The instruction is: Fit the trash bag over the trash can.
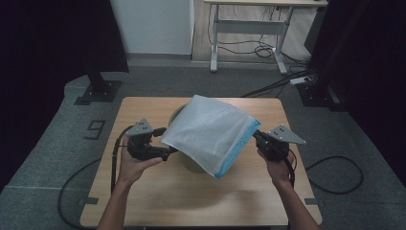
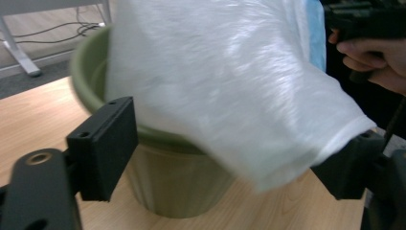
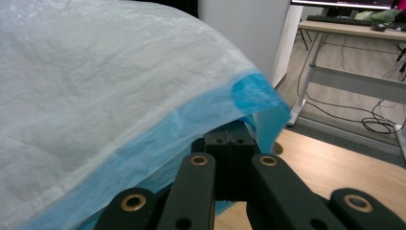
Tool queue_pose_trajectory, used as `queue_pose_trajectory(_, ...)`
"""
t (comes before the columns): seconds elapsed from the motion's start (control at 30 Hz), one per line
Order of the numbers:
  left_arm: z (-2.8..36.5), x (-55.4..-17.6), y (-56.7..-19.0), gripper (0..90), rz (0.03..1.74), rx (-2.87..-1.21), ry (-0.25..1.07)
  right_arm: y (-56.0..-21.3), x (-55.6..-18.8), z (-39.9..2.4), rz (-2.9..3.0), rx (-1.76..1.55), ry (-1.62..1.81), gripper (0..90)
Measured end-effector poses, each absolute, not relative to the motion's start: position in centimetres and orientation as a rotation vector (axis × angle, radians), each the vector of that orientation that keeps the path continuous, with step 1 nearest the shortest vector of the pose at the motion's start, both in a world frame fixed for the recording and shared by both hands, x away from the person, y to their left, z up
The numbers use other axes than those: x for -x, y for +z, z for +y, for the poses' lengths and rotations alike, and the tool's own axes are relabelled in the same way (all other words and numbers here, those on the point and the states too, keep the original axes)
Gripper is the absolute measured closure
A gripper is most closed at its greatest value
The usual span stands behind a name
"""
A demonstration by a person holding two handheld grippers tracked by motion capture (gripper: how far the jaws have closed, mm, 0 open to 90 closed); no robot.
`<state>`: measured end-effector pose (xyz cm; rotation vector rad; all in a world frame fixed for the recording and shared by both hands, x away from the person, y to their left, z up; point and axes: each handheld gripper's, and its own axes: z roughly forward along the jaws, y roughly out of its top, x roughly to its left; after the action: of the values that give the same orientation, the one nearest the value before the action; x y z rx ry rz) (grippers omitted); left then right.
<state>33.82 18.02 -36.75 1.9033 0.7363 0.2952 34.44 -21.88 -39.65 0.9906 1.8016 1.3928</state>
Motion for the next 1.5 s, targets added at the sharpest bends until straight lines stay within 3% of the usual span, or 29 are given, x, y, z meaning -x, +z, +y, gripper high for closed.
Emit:
queue_pose_trajectory(0.37,19.3,-31.8,-36.2,13.9,0.722,-1.842,0.302,-39.6,-34.9,-22.0,1.798,-1.025,1.368,89.1)
queue_pose_trajectory(0.77,19.4,-30.4,-33.0,14.5,0.687,-1.8,0.346,-39.8,-35.0,-21.9,1.814,-1.03,1.356,89.0)
queue_pose_trajectory(1.03,17.1,-32.2,-31.5,14.8,0.706,-1.833,0.306,-39.8,-35.0,-21.7,1.817,-1.021,1.358,89.0)
queue_pose_trajectory(1.5,12.6,-35.3,-33.1,15.7,0.787,-1.896,0.269,-39.7,-34.7,-21.4,1.82,-1.004,1.376,89.0)
